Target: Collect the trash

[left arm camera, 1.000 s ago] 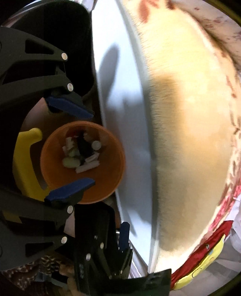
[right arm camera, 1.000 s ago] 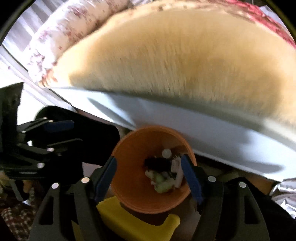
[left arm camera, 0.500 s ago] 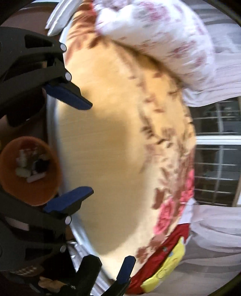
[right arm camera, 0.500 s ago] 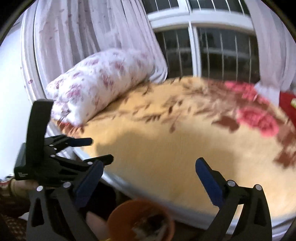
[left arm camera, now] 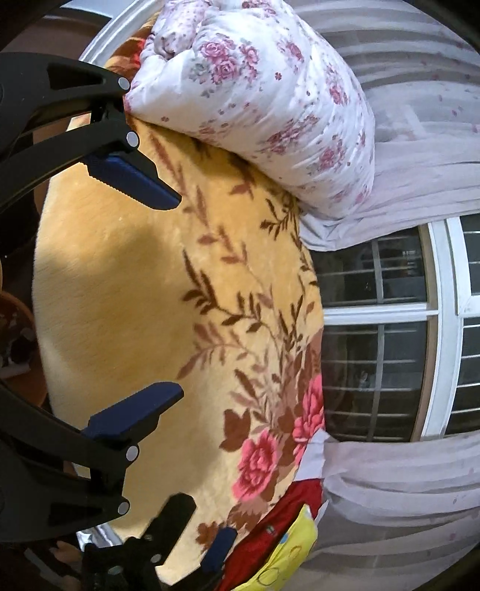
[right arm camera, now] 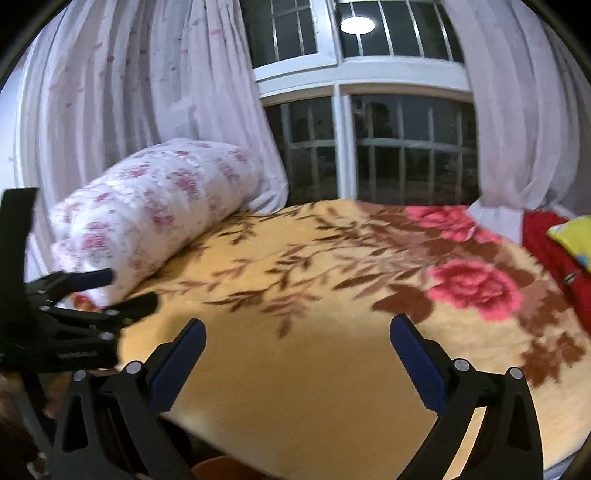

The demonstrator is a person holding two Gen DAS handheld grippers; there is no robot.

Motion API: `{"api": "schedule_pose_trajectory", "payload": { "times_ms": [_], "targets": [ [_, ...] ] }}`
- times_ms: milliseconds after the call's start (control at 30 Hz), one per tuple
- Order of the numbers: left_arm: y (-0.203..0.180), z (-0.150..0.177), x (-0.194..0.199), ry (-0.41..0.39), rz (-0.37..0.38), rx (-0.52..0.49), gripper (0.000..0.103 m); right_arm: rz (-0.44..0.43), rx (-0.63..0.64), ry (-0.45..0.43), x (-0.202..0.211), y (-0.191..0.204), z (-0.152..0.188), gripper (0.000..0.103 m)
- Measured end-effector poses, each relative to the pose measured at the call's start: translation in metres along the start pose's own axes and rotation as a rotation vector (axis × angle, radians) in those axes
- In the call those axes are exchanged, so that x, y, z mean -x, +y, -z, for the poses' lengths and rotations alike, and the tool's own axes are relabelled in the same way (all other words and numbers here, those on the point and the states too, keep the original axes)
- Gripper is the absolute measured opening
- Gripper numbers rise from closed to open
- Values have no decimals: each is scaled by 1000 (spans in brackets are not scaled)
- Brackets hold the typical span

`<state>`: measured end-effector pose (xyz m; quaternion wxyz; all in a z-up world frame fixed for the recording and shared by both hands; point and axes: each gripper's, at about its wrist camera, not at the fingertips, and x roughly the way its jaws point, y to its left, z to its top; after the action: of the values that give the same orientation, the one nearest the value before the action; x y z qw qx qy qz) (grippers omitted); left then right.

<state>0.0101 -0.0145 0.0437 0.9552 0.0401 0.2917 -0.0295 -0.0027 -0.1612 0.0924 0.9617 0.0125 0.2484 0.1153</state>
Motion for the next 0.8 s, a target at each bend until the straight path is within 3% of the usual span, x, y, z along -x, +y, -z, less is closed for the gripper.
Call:
{"api": "schedule_pose_trajectory", "payload": {
  "times_ms": [67,367,800],
  "targets": [
    [3,-3,-3,-7,-12,15,92,82,15,-19,-2,-8,-4,99],
    [33,-12,-25,2,-93,98,92,279,-16,-60,-13,-68,-20,99],
    [69,-14,-44,18,-129,159,92,254,-59,-43,-36,-78,-18,99]
  ]
}}
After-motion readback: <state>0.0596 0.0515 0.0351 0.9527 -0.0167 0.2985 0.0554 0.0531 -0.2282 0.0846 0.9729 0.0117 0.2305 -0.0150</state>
